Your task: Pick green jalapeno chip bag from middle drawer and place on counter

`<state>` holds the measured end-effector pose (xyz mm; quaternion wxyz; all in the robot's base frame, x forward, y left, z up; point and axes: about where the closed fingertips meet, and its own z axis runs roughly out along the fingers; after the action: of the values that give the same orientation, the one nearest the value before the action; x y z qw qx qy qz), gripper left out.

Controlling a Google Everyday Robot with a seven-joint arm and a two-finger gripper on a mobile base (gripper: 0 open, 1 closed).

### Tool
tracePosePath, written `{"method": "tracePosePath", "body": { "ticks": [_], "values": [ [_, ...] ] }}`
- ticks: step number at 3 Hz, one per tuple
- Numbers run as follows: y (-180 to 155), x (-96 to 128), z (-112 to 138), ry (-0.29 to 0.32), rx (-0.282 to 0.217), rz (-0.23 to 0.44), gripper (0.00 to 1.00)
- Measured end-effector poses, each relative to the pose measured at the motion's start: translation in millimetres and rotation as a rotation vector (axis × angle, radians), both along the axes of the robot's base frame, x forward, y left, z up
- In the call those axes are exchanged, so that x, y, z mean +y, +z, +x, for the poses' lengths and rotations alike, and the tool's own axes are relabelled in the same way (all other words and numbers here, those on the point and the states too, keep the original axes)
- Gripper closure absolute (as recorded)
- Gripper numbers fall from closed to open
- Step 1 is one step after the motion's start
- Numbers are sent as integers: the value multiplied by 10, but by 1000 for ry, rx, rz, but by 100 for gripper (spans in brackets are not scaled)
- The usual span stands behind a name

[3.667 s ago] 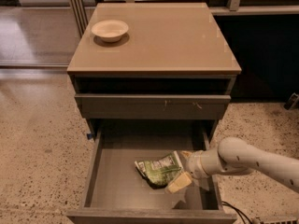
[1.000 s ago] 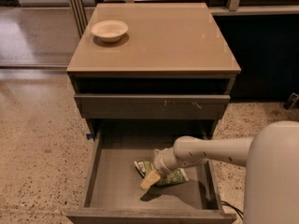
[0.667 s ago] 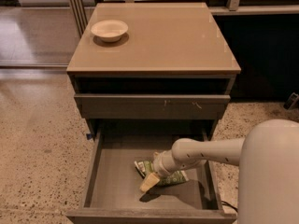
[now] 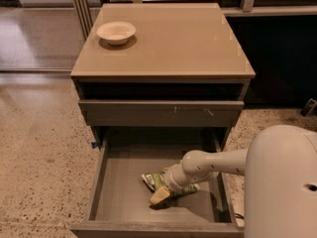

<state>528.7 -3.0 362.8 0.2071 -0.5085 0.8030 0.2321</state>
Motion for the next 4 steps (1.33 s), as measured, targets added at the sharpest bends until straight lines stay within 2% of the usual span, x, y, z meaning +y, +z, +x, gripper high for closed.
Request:
{"method": "tracePosePath", "body": {
  "ticks": [2,3,4],
  "values": [
    [0,0,0,0,0,0,64],
    [68,-7,14,-2,3,28,87],
    [522,-59,195,-5,-13,95,100]
  ]
}}
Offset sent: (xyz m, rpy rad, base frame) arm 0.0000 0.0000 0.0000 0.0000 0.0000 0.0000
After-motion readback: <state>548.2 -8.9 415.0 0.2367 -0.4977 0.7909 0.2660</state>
